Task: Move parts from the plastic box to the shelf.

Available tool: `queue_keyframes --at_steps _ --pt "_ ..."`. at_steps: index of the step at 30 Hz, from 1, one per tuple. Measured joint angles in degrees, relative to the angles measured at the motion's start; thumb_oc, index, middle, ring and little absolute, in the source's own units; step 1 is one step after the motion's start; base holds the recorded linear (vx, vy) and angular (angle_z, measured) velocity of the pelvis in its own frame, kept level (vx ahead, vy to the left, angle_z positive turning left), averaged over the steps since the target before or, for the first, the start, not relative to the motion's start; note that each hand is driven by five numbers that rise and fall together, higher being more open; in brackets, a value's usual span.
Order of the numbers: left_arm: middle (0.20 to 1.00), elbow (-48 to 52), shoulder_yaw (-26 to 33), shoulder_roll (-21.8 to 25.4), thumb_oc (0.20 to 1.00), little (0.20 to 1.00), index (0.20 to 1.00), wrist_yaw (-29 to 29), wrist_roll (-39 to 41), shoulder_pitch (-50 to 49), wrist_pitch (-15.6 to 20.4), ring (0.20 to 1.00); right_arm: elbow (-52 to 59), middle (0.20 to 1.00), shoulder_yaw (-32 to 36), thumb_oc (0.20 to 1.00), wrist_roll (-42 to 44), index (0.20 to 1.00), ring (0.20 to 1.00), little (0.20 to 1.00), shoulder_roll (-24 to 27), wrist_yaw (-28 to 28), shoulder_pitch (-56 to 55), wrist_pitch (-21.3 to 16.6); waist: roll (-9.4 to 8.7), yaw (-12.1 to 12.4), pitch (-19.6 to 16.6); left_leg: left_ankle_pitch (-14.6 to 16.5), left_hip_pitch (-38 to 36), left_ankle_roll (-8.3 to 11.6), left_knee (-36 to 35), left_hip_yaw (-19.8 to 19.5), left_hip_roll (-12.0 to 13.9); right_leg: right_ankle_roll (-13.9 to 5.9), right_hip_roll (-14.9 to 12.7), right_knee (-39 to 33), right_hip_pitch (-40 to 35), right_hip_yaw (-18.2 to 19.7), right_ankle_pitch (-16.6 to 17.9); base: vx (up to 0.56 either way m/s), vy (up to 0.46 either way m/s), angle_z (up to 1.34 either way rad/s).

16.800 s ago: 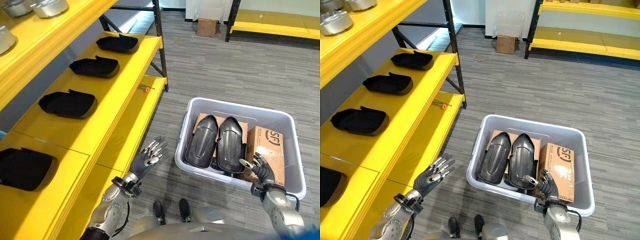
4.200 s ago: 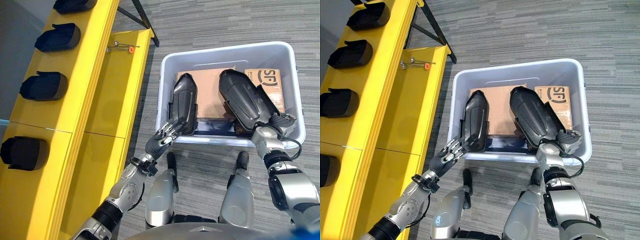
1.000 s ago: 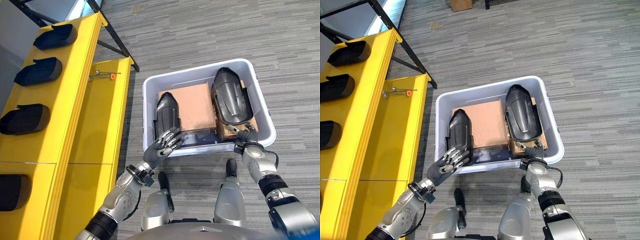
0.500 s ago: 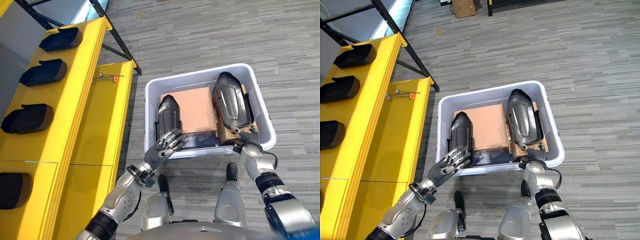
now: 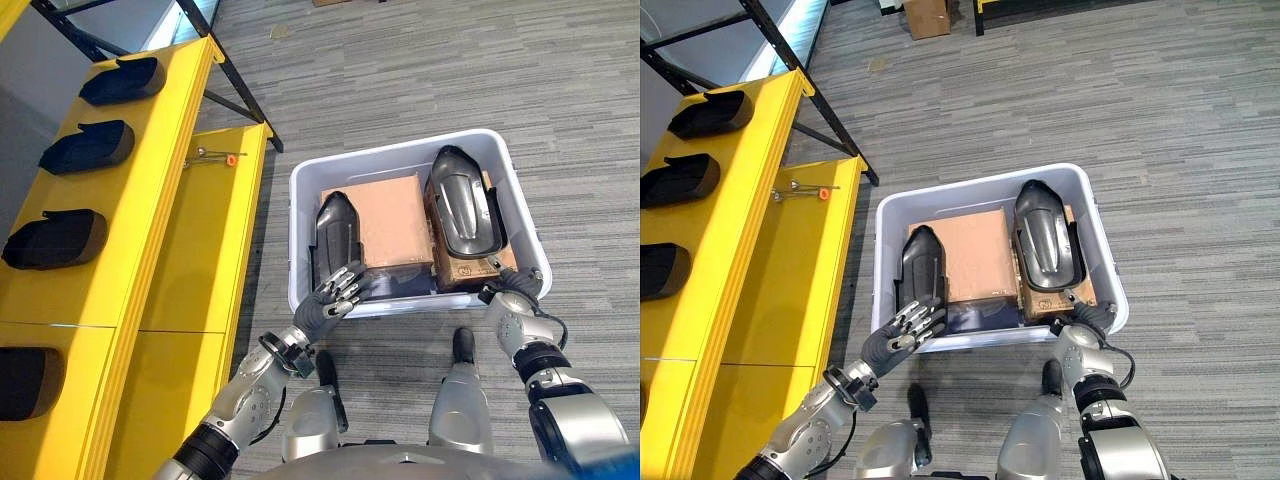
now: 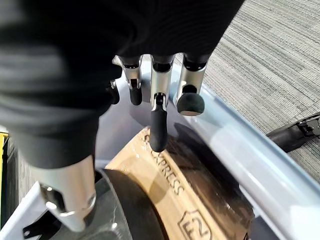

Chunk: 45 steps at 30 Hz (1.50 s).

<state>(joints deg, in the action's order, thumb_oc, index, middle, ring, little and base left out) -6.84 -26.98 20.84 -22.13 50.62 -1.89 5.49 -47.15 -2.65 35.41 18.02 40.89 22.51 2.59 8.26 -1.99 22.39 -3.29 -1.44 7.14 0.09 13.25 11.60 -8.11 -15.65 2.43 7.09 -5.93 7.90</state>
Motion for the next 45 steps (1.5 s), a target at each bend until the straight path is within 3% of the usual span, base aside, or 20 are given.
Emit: queue_keyframes --at_steps 12,19,30,37,45 --pt "1.0 0.0 0.2 0.1 1.0 1.0 1.0 0.0 0.0 -0.6 -0.1 1.0 1.8 1.0 -1.0 1.0 -8.1 1.0 1.0 1.0 1.3 -2.0 -1.9 -1.8 -0.64 0.0 -0.7 0.1 -0.6 0.18 0.0 0.1 0.1 -0.09 0.1 -0.7 -0.8 0.0 0.4 0.0 -0.001 0.0" --pt "1.0 0.0 1.2 0.7 1.0 1.0 1.0 -0.2 0.0 -1.2 -2.1 1.0 3.4 1.0 0.4 1.0 -19.4 1.0 1.0 1.0 9.7 -6.9 5.5 2.2 -0.64 1.5 -0.7 0.2 -1.6 0.28 -0.1 -1.1 0.5 -0.05 0.5 -1.9 -3.2 -0.9 0.6 0.03 -0.02 0.05" --pt "1.0 0.0 1.0 4.1 1.0 1.0 1.0 -1.9 0.0 -1.2 -2.8 1.0 -0.6 1.0 0.2 1.0 -24.0 1.0 1.0 1.0 13.4 -13.4 10.6 5.3 -0.13 2.7 -0.5 0.2 -1.4 0.28 -0.1 -1.3 0.5 -0.07 0.4 -2.2 -3.5 -1.6 0.6 0.0 0.001 0.02" --pt "1.0 0.0 -0.1 3.9 1.0 1.0 1.0 -2.2 0.1 0.4 -2.9 1.0 -4.1 1.0 -1.2 1.0 -24.5 1.0 1.0 1.0 16.1 -16.0 16.5 6.7 2.88 3.2 2.1 0.2 -0.1 0.26 0.5 -2.7 0.3 -0.21 0.1 -1.7 -3.2 -2.9 0.3 -0.01 -0.006 0.09" --pt "1.0 0.1 -0.1 4.0 1.0 1.0 1.0 -2.5 0.6 3.9 -2.9 1.0 -5.8 1.0 -4.0 1.0 -25.5 1.0 1.0 1.0 16.3 -18.7 21.5 6.4 2.93 4.4 6.3 0.0 4.3 0.38 2.5 -3.6 0.3 -0.02 -0.5 3.6 2.3 -2.9 -1.1 -0.04 -0.017 0.03"
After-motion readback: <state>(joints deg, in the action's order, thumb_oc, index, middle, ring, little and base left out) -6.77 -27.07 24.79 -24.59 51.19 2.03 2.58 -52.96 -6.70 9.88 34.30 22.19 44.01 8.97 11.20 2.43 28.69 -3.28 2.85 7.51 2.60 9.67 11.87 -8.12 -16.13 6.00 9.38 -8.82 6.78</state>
